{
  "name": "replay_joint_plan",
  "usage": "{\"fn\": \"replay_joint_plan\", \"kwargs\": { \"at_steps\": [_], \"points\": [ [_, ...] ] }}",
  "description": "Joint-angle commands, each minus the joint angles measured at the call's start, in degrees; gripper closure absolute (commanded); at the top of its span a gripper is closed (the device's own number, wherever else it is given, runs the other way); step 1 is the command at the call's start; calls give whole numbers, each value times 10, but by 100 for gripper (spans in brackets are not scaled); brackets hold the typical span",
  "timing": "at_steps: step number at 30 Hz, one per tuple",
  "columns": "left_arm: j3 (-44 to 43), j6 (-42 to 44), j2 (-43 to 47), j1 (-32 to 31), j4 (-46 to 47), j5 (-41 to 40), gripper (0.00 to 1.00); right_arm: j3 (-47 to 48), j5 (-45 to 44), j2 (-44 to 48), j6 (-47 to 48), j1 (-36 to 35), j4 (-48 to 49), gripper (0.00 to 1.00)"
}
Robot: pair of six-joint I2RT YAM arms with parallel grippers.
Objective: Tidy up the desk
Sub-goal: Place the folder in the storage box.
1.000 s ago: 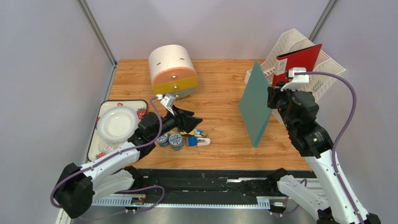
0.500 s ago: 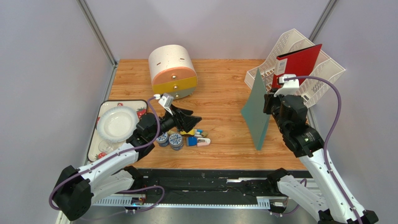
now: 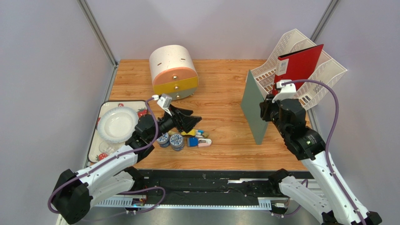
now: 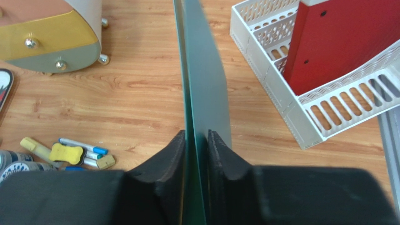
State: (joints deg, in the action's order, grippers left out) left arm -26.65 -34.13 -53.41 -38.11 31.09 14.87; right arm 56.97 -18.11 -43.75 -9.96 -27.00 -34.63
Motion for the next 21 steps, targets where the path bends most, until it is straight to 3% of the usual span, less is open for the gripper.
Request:
{"fn": "replay_joint_plan", "kwargs": {
  "at_steps": [1,8,11,15,21],
  "points": [
    [5,-2,18,1,18,-1,20,1,32,-5,-30,-5,-78,71],
    [10,-4,26,1,17,-2,20,2,24,-7,-37,-5,-92,69],
    [12,-3,33,1,13,-5,20,13,5,-22,-42,-5,-104,80],
    [12,-1,44,1,3,-9,20,27,0,-41,-41,-5,-113,100],
    [15,1,57,2,-4,-15,20,66,-39,-28,-45,-5,-122,100]
  ]
}}
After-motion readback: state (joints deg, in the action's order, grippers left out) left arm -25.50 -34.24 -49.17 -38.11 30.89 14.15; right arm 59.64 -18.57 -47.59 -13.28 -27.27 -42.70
